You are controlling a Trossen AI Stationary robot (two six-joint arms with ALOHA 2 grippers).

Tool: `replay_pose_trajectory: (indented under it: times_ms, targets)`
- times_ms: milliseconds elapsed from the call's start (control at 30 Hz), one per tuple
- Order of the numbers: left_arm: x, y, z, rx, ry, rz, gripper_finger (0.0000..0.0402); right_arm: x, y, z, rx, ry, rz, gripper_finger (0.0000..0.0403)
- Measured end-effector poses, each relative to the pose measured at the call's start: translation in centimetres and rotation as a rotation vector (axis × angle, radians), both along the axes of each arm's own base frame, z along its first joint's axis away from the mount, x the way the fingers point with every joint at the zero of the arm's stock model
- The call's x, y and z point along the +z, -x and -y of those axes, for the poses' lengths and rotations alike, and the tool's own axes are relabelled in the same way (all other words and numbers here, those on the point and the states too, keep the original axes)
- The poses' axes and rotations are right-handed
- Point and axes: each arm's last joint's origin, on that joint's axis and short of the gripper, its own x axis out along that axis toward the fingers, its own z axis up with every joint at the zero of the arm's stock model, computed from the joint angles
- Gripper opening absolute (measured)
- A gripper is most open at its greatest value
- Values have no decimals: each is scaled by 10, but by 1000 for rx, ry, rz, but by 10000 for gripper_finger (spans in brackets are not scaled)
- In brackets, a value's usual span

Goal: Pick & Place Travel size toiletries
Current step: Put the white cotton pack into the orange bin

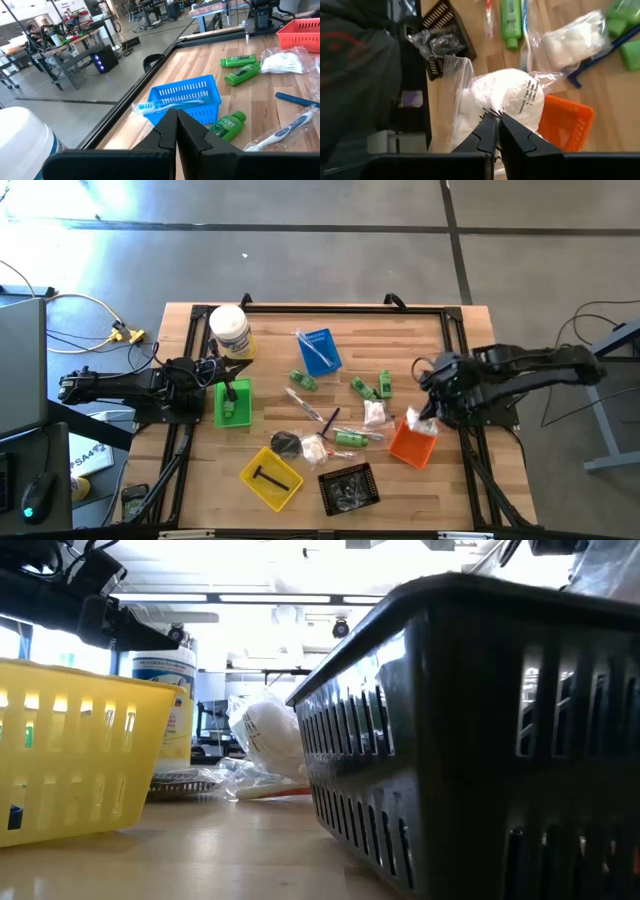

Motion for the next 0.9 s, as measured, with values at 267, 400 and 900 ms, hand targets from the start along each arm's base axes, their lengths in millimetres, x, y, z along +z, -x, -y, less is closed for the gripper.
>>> replay_pose_trajectory:
  times_ms: [267, 400, 900]
  targets:
    - [0, 0, 0, 0, 0, 0, 0, -25, -31, -26, 15, 60, -172, 10]
    - [0, 0, 0, 0, 0, -3, 0, -40, -45, -39, 10, 65, -260, 10]
    - [-1, 0, 1, -39, 30, 6, 0, -73, -57, -63, 1, 143, -459, 22]
